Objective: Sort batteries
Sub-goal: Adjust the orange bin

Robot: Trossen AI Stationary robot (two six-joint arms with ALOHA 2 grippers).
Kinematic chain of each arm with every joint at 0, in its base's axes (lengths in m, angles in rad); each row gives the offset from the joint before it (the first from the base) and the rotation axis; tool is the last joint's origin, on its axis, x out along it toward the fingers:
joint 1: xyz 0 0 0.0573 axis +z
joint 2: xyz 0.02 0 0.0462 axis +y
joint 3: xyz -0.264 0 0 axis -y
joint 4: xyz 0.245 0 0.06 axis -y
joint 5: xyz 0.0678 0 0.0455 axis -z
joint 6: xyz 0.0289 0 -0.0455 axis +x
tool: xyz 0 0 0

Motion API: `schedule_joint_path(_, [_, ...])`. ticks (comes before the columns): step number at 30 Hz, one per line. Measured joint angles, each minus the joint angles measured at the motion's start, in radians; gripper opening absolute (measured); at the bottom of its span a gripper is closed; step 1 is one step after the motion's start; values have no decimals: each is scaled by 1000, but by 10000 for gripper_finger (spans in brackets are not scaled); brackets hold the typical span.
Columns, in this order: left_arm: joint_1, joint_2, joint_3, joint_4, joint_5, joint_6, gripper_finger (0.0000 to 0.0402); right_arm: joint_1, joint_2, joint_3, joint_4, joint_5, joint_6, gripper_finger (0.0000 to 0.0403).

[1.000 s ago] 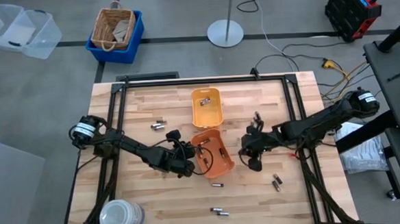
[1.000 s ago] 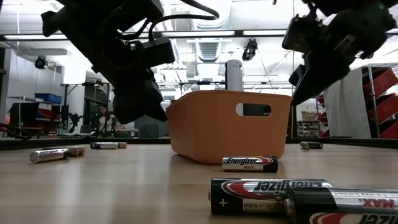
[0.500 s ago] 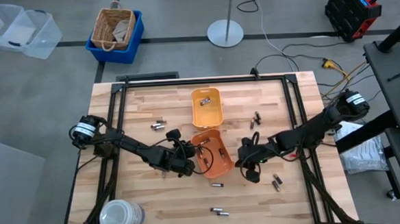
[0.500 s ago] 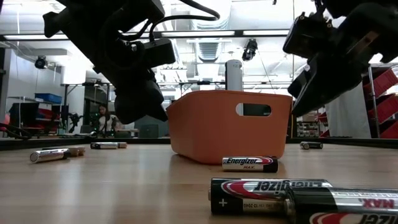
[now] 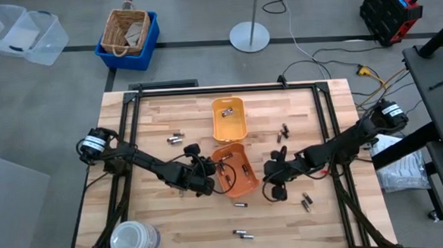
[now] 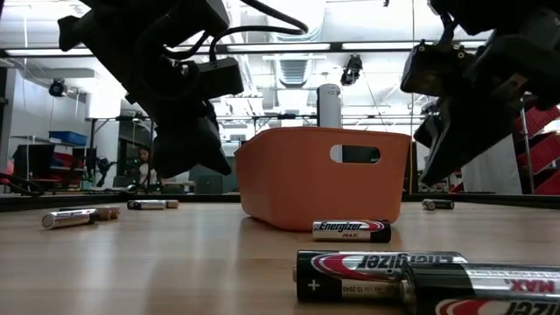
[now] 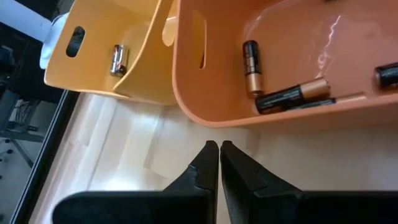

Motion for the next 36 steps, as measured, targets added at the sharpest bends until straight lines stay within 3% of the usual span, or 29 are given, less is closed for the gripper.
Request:
schedule_joint_path(11, [10, 24, -1, 118, 2, 77, 0, -12, 36, -1, 144, 16, -58, 12])
schedule_joint_path(36, [33, 68, 0, 127, -24, 83, 0, 5, 55, 0, 166, -24, -69, 12])
